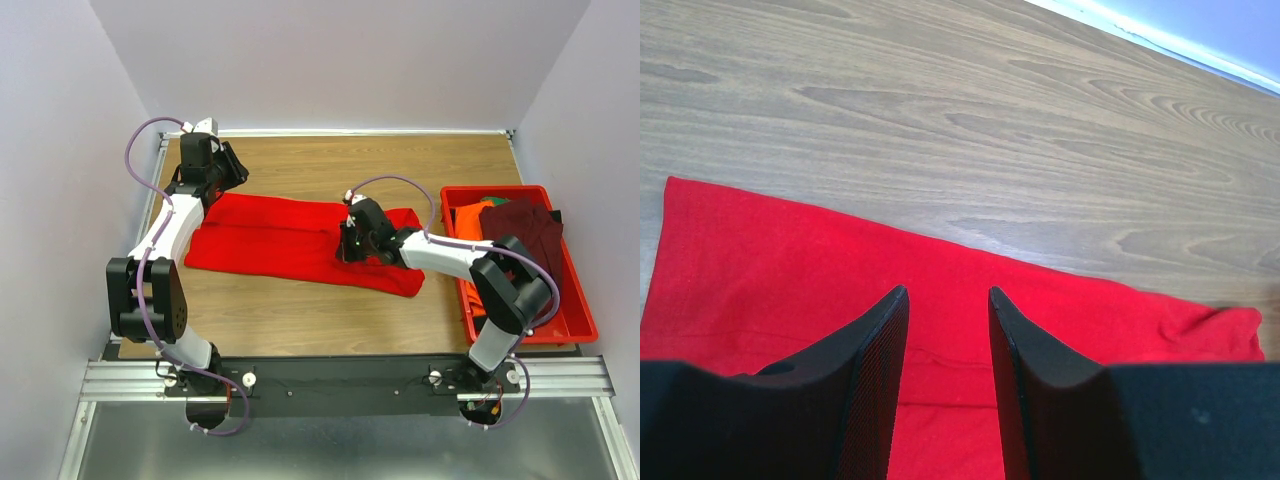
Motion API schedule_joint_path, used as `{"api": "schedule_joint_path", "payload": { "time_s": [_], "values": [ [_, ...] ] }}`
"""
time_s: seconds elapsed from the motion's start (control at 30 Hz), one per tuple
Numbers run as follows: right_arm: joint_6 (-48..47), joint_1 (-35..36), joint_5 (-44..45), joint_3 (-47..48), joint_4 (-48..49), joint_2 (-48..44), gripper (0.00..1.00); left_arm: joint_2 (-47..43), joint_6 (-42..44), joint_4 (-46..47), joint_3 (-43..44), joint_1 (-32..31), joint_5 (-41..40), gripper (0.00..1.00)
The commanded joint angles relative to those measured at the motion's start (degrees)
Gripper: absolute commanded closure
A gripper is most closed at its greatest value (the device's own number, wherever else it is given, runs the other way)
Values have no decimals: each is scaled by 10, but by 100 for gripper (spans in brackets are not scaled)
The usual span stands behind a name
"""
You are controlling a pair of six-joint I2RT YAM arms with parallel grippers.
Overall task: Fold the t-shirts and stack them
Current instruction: Fold the tshirt
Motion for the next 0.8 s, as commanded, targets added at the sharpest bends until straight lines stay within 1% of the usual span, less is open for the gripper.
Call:
{"api": "schedule_joint_path", "payload": {
  "time_s": [0.0,0.3,0.53,0.63,0.77],
  "values": [
    [1,7,17,-8,5,-12,100,-2,9,6,-7,0,10,55],
    [-11,19,3,-12,4,-7,100,7,7,0,-9,0,-13,55],
    [-13,21,18,-5,5,3,99,24,3,-1,-11,0,-24,55],
    [-22,21,1,3,4,5,99,31,3,-1,-11,0,-30,54],
    [-27,22,-15,-9,5,-2,99,38,-1,-3,-11,0,-35,55]
  ]
}}
